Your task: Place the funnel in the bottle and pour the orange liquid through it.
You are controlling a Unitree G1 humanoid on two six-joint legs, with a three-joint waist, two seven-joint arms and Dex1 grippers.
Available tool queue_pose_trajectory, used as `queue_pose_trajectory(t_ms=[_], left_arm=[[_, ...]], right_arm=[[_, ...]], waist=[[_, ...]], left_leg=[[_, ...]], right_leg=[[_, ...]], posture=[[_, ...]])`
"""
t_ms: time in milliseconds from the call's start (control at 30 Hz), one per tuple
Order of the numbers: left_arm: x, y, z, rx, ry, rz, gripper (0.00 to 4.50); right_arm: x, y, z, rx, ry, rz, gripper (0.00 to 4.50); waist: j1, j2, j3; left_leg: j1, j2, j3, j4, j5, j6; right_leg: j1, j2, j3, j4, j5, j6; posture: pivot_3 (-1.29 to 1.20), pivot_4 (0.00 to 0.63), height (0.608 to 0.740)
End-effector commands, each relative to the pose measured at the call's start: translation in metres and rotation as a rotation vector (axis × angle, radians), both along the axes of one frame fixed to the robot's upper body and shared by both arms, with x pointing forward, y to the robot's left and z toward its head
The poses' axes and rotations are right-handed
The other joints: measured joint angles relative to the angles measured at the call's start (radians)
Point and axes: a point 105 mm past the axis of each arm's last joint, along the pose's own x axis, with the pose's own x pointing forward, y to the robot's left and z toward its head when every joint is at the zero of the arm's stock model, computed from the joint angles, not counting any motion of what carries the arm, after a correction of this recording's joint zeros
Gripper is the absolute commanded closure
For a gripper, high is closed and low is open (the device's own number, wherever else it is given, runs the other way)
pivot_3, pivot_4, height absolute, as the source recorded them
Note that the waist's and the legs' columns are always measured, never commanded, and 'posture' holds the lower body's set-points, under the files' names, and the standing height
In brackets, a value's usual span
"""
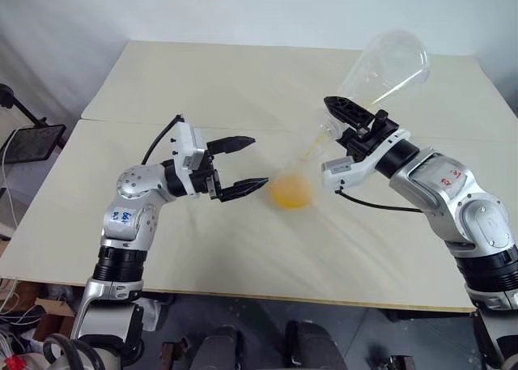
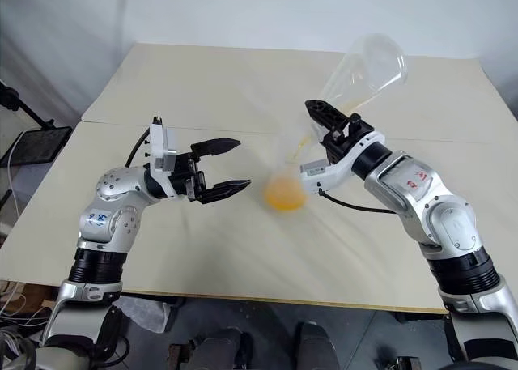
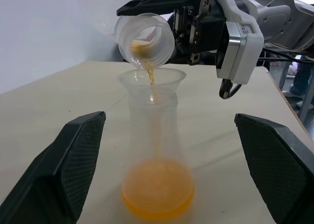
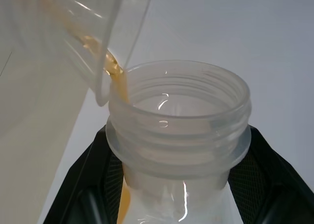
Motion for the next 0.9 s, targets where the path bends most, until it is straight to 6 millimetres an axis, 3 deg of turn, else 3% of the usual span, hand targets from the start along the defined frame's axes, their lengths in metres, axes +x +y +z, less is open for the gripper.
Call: queue_pose_trajectory(t_ms=[33,667,800,900], left_arm=[[-0.003,0.001,0.008,-0.016,-0.043,-0.009,0.0],[0.0,0.007,0.003,-0.018,-0.046,-0.003,0.0],[0.0,0.008,0.001,-0.018,-0.045,-0.001,0.0],[0.0,0.01,0.0,-0.017,-0.044,0.001,0.0]], right_arm=[[-0.003,0.0,0.015,-0.005,-0.068,0.01,2.06],[-0.005,0.003,0.02,-0.021,-0.133,0.035,2.06],[-0.005,0.003,0.023,0.036,-0.116,0.043,2.06],[-0.004,-0.002,0.026,0.177,-0.047,0.047,2.06]], waist=[[0.0,0.0,0.0],[0.0,0.0,0.0],[0.0,0.0,0.0],[-0.002,0.0,0.0]], left_leg=[[0.0,0.0,0.0,0.0,0.0,0.0],[0.0,0.0,0.0,0.0,0.0,0.0],[0.0,0.0,0.0,0.0,0.0,0.0],[0.0,0.0,0.0,0.0,0.0,0.0]], right_leg=[[0.0,0.0,0.0,0.0,0.0,0.0],[0.0,0.0,0.0,0.0,0.0,0.0],[0.0,0.0,0.0,0.0,0.0,0.0],[0.0,0.0,0.0,0.0,0.0,0.0]], posture=[[0.0,0.15,0.74],[0.0,0.15,0.74],[0.0,0.15,0.74],[0.0,0.15,0.74]])
